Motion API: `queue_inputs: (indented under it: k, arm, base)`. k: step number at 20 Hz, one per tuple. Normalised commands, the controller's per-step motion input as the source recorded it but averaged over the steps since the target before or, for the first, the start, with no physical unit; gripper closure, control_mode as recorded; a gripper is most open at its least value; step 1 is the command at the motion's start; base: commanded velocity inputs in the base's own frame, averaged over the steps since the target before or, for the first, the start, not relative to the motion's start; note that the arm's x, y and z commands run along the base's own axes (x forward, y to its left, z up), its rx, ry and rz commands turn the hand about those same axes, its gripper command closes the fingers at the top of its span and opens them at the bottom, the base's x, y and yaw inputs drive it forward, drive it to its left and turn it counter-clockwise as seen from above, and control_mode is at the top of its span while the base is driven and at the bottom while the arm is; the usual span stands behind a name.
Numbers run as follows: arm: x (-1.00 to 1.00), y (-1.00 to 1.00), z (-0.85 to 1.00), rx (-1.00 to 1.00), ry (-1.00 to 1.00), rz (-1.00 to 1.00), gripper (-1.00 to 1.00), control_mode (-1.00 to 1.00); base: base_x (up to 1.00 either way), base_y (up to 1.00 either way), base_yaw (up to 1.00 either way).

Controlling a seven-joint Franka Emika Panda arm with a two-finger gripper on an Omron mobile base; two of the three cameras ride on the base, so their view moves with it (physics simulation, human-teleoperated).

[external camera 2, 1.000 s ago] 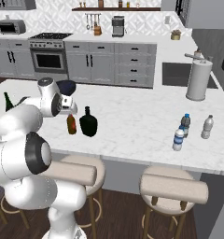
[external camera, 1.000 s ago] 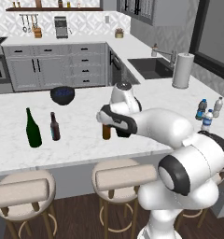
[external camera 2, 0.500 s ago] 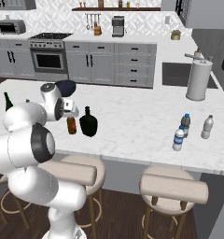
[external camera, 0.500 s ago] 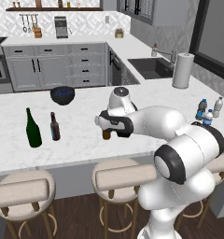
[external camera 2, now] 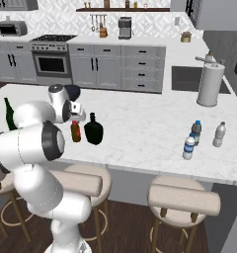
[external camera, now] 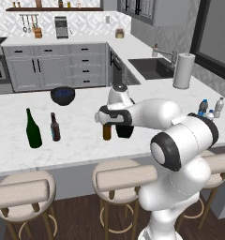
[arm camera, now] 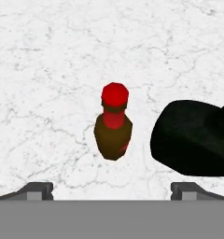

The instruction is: Move the plastic bottles in the middle to the plastics group, and the glass bottles in the middle to the glass group.

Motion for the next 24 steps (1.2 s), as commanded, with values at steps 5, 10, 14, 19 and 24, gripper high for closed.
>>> queue_inputs:
  k: [5,10,14,19,24]
  arm:
    - [0.05,0.0,-0.11,0.0,0.08,0.0,-1.0,-1.0]
    - [0.0,0.03,-0.32,0.0,0.04,0.0,-1.0,-1.0]
    - [0.04,0.05,-0.3,0.0,0.0,0.0,-1.0,-1.0]
    - [0.26,0.02,-0.18,0.0,0.0,0.0,-1.0,-1.0]
    - [0.05,0.0,0.1,0.0,0.0,0.0,-1.0,-1.0]
  base:
    - [0.0,0.0,0.0]
    - [0.0,0.0,0.0]
    - [0.0,0.0,0.0]
    - [0.0,0.0,0.0]
    - [0.0,0.0,0.0]
